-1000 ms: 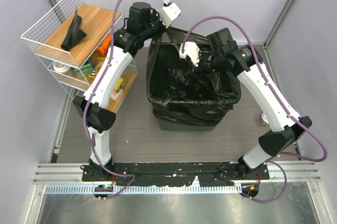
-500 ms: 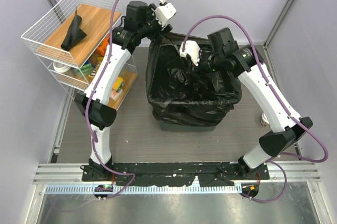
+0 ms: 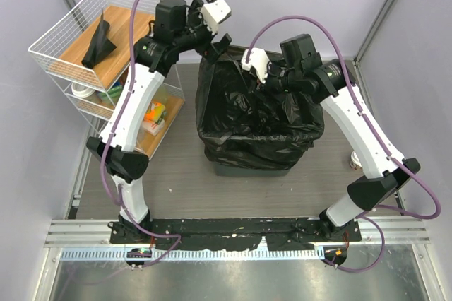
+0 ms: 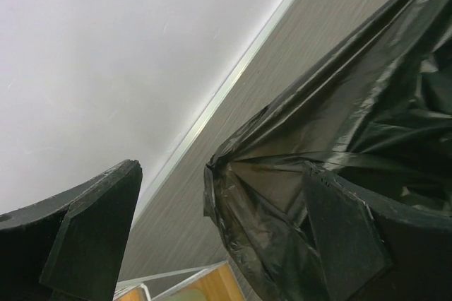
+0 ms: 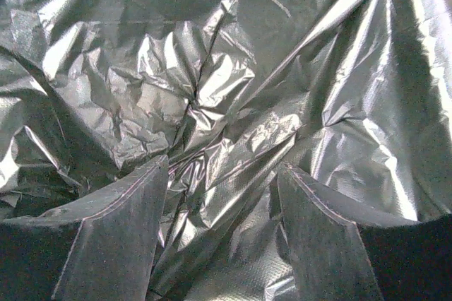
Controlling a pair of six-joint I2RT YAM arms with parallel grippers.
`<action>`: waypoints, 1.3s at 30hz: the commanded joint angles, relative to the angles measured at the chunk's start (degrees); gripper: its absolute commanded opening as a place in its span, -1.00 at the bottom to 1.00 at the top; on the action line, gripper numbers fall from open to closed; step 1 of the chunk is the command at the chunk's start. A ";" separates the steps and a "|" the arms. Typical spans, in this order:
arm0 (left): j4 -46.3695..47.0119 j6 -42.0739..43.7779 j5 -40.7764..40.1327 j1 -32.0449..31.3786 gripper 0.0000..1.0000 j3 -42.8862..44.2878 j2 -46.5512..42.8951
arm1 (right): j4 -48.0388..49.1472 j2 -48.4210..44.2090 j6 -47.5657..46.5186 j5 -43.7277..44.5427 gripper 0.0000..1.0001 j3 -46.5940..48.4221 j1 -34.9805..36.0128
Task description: Put the trash bags into the trash bin
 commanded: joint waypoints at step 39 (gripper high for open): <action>3.03 -4.73 7.70 0.07 0.99 -16.59 -14.73 | -3.70 2.47 -4.28 9.82 0.36 -2.43 -4.11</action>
